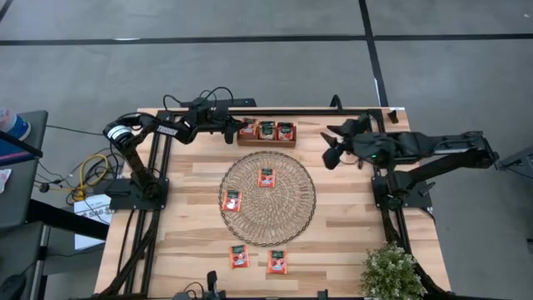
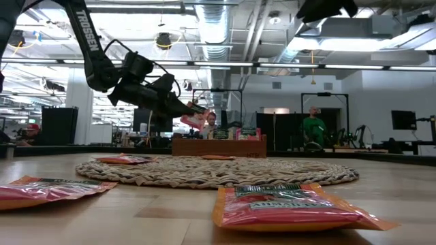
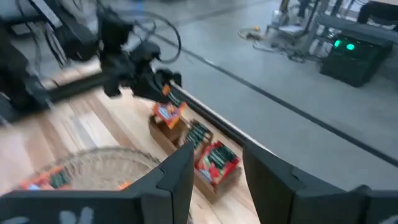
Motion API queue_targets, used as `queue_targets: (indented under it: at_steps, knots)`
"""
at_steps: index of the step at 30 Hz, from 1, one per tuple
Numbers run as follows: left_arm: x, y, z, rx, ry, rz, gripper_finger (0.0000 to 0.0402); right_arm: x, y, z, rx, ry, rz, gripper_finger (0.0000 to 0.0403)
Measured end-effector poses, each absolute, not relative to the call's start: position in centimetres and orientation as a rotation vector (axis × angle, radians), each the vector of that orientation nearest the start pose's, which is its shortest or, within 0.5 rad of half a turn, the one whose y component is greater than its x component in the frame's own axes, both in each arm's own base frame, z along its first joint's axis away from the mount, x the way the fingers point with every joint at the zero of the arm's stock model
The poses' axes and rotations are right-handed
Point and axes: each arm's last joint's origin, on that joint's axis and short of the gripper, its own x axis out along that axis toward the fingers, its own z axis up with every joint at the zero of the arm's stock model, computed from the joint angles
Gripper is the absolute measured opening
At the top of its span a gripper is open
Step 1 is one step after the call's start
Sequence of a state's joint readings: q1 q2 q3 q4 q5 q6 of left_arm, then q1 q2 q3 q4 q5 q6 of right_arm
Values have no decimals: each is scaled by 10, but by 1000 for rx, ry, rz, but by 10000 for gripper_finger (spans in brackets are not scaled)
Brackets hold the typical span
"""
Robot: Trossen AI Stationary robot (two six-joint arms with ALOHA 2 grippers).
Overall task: Pick & Place Tea
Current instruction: Put the orange tea bag into the left section of the wooden organizer
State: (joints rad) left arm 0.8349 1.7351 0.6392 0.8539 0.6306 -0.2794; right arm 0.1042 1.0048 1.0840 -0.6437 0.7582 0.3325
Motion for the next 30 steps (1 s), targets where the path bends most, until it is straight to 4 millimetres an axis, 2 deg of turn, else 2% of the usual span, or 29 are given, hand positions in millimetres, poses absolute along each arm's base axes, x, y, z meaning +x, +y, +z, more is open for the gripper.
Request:
queue_targets:
  at_steps: [5, 9, 19, 25, 30]
  knots:
    - [226, 223, 152, -438, 152, 224, 0, 172, -1, 356, 135, 292, -693, 130]
    - [226, 225, 151, -396, 154, 283, 0, 164, -1, 356, 161, 253, -675, 130]
    - [225, 227, 150, -332, 163, 361, 0, 169, -1, 353, 154, 274, -668, 130]
    - [231, 228, 129, -389, 169, 354, 0, 171, 0, 352, 153, 279, -665, 130]
    - [232, 231, 127, -427, 120, 348, 0, 172, 0, 353, 164, 270, -643, 130]
